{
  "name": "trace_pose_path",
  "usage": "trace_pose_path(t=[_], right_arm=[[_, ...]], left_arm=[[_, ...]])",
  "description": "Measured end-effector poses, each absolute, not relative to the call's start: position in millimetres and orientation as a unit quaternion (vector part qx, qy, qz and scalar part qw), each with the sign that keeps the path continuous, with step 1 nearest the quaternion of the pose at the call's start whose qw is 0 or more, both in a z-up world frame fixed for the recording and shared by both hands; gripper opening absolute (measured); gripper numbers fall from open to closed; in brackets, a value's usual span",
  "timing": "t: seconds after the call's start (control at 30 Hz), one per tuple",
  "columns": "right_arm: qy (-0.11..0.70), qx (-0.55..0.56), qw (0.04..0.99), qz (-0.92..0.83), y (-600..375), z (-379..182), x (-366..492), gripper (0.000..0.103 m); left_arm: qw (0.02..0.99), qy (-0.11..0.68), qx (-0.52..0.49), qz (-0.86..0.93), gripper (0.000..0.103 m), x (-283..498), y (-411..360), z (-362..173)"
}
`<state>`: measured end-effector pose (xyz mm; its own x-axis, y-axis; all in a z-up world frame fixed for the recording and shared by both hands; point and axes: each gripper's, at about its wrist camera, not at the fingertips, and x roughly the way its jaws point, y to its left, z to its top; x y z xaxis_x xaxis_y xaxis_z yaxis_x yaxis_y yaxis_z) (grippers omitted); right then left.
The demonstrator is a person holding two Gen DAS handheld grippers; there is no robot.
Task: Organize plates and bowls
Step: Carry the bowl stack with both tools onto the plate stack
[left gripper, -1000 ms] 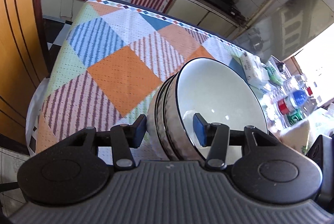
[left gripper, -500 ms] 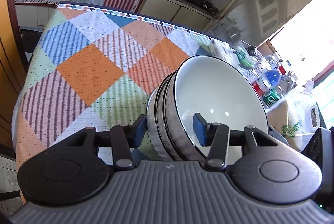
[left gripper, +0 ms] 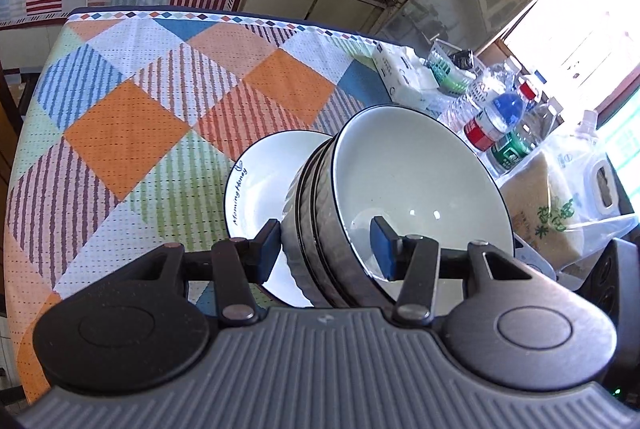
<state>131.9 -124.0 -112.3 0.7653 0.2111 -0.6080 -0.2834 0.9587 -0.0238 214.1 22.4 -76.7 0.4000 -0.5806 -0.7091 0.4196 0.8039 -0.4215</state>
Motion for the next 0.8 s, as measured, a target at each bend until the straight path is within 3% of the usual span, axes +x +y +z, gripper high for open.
trace_pose_path(t=[0.8], right_arm=[[0.384, -0.073, 0.914, 0.103, -154, -166, 165, 0.103]], left_arm=[[0.808, 0.494, -0.090, -0.309, 0.047, 261, -20, -143]])
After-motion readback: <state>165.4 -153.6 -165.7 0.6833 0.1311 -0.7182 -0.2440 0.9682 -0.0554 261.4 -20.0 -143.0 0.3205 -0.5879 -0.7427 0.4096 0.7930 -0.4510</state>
